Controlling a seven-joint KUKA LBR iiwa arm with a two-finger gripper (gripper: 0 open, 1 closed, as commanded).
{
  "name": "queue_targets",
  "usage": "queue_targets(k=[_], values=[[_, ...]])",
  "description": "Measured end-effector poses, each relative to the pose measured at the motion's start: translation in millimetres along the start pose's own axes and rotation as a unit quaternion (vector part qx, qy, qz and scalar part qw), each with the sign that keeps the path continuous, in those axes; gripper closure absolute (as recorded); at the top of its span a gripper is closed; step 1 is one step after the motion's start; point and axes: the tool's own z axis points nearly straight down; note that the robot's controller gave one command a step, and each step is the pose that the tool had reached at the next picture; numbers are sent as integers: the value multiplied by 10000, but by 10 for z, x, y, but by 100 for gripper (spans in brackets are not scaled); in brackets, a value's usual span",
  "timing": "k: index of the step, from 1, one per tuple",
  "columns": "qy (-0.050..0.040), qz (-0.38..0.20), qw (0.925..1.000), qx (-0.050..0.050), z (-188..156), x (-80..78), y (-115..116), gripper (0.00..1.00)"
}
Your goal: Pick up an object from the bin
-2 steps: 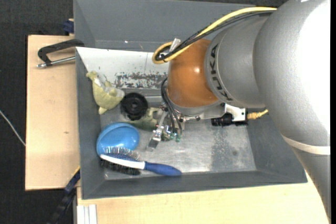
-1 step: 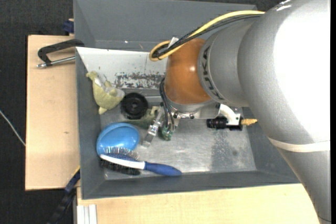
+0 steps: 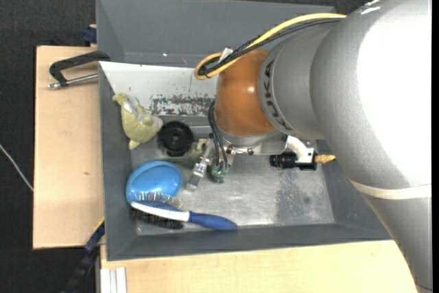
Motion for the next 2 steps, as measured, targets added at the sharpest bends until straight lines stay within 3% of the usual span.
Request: queue_targets(k=[1,2], values=[[11,-4,10000,-8,-32,-3,16,100],[-35,-15,10000,-25,-1014,-21,41,100]])
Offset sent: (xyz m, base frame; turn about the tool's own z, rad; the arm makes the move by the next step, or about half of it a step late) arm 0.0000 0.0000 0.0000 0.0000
